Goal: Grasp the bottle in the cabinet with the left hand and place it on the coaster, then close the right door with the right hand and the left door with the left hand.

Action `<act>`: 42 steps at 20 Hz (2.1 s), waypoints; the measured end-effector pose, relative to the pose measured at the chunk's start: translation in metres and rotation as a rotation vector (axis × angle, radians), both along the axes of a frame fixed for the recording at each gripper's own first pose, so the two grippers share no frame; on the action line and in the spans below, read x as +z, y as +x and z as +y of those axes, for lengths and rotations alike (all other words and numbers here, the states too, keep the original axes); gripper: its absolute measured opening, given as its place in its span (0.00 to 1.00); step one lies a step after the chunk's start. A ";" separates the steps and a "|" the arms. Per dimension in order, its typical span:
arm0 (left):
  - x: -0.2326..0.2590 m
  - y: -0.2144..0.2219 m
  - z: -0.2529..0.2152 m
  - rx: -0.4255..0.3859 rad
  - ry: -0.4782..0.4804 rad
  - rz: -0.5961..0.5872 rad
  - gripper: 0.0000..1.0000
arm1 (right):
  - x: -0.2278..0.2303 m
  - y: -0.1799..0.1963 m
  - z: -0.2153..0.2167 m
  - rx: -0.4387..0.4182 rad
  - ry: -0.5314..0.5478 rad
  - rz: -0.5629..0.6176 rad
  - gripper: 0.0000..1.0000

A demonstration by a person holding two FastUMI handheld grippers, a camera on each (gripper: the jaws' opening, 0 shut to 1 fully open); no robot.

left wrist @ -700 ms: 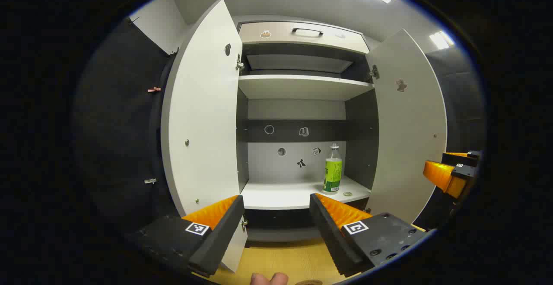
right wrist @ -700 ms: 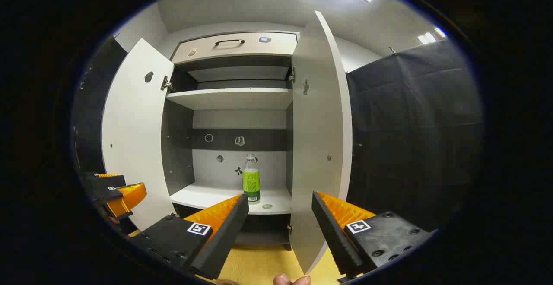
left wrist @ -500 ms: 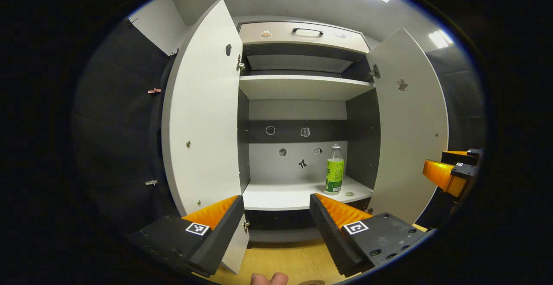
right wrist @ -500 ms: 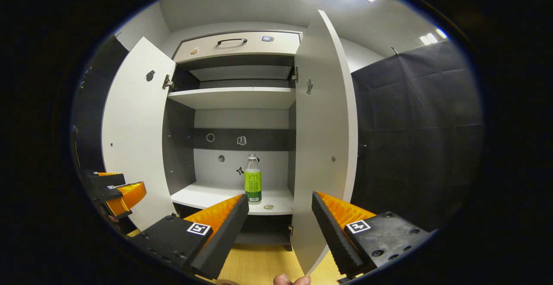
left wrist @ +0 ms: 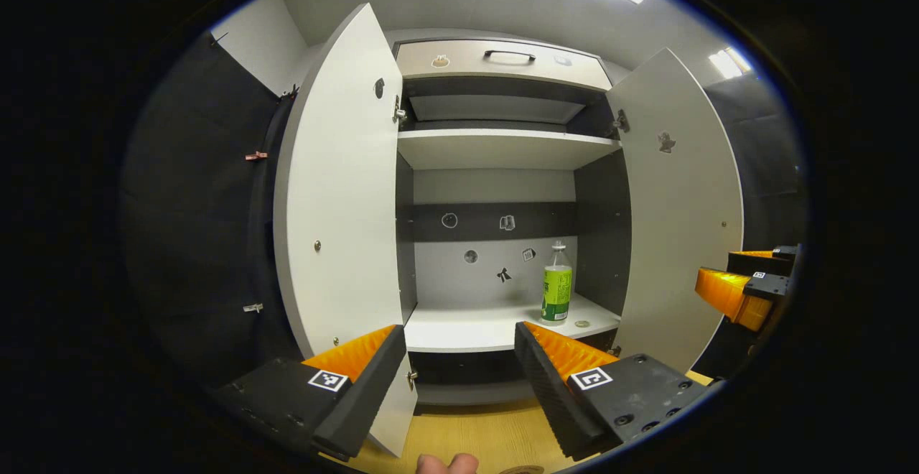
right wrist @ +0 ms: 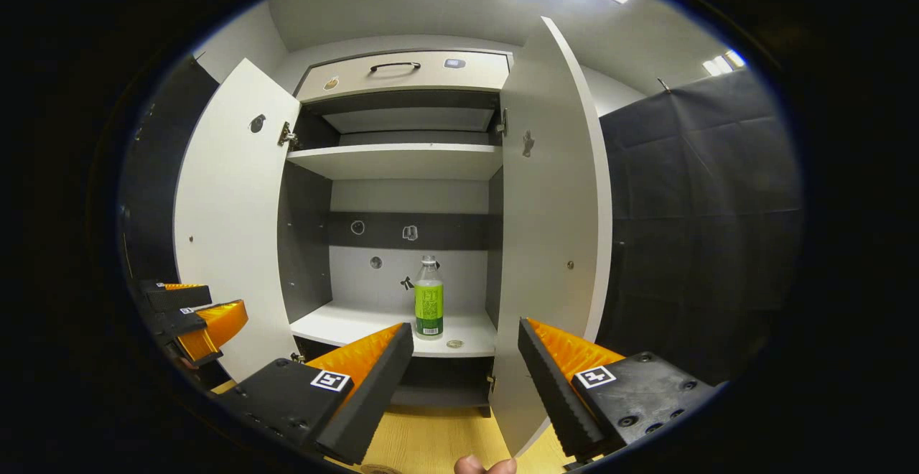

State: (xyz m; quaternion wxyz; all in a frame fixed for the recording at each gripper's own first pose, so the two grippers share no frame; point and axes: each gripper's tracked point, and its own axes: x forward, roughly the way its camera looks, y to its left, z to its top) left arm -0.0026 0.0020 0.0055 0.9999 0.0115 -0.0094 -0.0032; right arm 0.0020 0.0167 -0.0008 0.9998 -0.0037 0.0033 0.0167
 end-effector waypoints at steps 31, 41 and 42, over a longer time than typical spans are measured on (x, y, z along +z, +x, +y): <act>-0.071 0.315 -0.204 -0.126 -0.023 0.077 0.97 | 0.012 -0.038 -0.148 -0.142 0.008 0.009 0.97; -0.073 0.348 -0.217 -0.145 -0.042 0.076 0.80 | 0.005 -0.036 -0.171 -0.173 -0.015 0.015 0.98; -0.072 0.345 -0.216 -0.148 -0.051 0.076 0.80 | 0.005 -0.036 -0.172 -0.174 -0.013 0.014 0.98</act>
